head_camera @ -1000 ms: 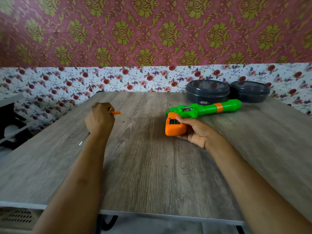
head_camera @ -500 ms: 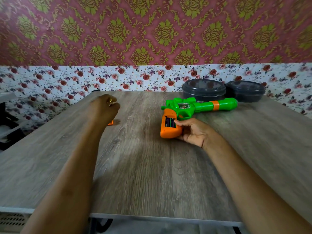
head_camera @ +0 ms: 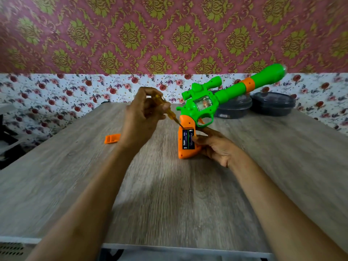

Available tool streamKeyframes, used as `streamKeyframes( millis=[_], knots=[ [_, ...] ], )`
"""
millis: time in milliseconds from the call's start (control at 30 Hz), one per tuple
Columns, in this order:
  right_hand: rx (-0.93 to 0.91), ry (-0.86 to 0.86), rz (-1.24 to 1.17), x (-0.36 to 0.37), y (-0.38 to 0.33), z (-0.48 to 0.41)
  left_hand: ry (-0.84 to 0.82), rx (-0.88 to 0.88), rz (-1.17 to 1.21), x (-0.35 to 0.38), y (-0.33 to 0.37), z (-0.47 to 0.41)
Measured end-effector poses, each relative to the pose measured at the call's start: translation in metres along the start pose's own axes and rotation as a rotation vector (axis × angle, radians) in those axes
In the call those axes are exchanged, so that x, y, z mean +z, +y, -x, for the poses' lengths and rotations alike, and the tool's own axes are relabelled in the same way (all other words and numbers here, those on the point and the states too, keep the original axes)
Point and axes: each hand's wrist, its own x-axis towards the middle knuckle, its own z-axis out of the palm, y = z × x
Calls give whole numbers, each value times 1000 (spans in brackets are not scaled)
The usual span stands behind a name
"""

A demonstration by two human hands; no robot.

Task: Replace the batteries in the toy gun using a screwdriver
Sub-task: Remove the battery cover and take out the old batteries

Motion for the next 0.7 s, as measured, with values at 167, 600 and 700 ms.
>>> streamKeyframes(
  millis=[167,600,700],
  knots=[
    [-2,-26,15,-3,1,2,-45,176,-195,12,-1,11],
    [0,-17,25,-6,3,0,-106,79,-232,10,6,13],
    [1,29,53,-7,5,-3,-137,13,-191,10,7,13]
  ],
)
